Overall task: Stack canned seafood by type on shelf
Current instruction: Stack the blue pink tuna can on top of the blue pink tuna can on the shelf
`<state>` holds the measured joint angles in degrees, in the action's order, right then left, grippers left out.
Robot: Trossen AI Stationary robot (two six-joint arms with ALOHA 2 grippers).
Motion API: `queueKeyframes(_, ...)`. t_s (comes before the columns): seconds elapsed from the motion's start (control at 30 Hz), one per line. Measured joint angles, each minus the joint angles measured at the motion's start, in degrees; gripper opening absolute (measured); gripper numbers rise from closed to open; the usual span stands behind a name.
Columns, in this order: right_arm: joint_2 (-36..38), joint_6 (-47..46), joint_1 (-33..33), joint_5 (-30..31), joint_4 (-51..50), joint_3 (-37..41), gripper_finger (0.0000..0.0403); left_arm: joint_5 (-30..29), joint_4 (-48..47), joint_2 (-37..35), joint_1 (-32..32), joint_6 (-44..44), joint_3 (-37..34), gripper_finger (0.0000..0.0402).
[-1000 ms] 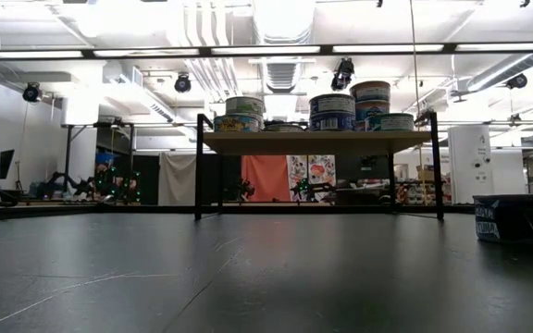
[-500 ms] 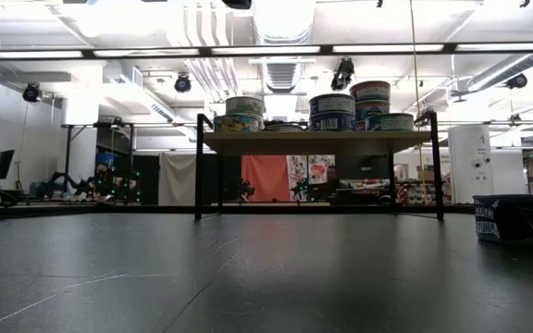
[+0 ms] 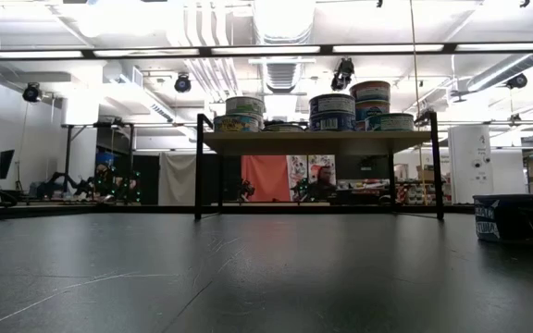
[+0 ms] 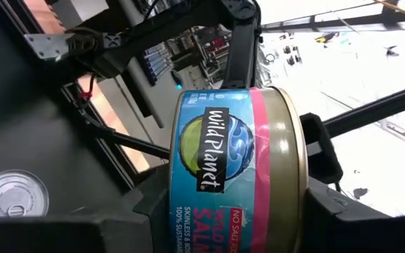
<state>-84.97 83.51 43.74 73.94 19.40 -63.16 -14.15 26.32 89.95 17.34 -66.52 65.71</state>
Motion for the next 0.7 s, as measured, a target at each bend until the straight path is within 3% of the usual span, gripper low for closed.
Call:
queueKeyframes(0.23,-0.28,3.17,-3.00,0.14,0.08,-0.32,0.0309,-0.29,0.14,1.02,0.20,-0.48,0.00,0.0169)
queueKeyframes(0.43,-0.04,3.97,-3.71,-0.11,0.09,-0.22,0.0257,-0.71,0.28,1.11,0.17,1.46,0.00,0.0172)
queueKeyframes(0.6,0.05,4.04,-3.84,-0.40,0.17,-0.20,0.0189,-0.12,0.91,1.11,0.26,8.64,0.00,0.0292)
queueKeyframes(0.7,0.31,3.52,-3.84,-0.39,0.07,-0.20,0.0180,0.13,1.54,1.11,0.26,11.70,0.00,0.0352)
